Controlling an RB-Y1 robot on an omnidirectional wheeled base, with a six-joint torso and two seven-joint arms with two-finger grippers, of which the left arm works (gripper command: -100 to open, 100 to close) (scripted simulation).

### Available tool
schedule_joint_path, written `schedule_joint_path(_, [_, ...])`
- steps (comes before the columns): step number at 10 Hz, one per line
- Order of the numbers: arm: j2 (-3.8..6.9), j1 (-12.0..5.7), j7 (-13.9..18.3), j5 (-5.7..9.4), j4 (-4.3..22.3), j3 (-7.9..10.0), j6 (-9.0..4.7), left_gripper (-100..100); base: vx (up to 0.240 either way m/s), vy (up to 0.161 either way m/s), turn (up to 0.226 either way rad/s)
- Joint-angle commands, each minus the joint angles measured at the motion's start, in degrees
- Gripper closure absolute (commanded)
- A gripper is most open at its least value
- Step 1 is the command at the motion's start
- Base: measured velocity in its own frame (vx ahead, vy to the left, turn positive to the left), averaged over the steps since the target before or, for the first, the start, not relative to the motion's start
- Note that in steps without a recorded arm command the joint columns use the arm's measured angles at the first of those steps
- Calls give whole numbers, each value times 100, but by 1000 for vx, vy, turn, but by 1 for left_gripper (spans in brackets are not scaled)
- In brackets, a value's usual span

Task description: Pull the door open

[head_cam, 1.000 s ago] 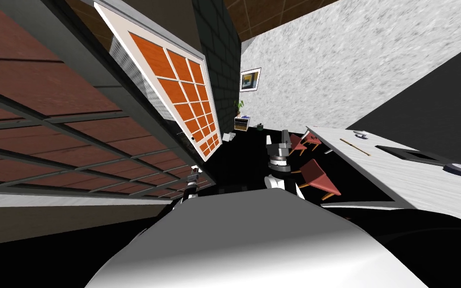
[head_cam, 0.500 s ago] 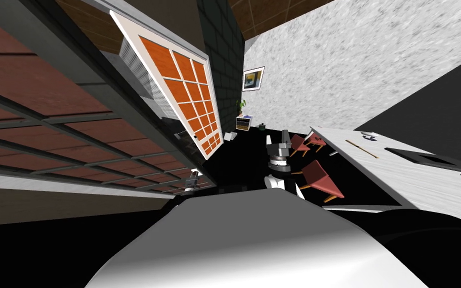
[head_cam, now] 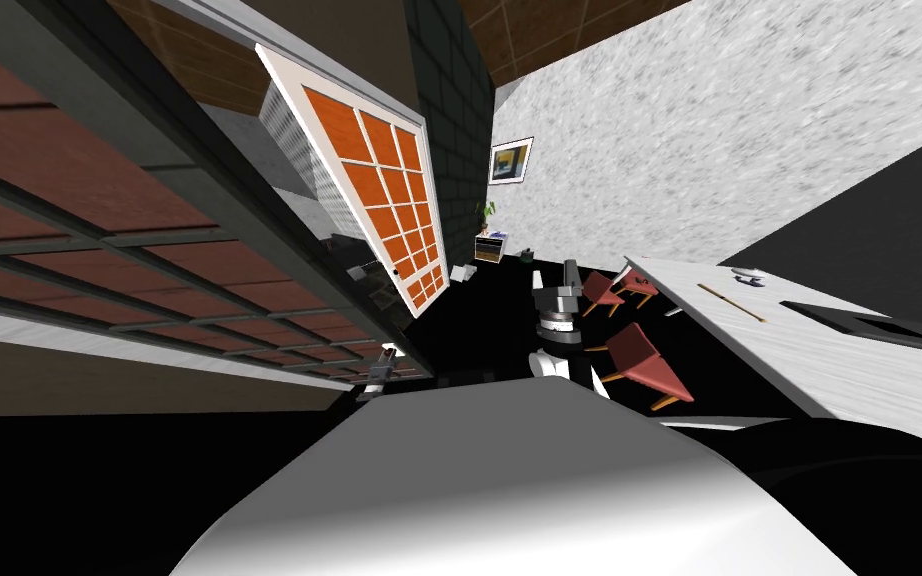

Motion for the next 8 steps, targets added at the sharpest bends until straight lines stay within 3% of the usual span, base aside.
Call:
schedule_joint_path(1, [15,36,41,-39,149,-46,-231,100,9,0,-2])
schedule_joint_path(5, [65,203,138,-160,538,-184,-850,100,19,3,-3])
schedule_joint_path(8, [112,360,229,-274,904,-314,-1483,100,9,9,-1])
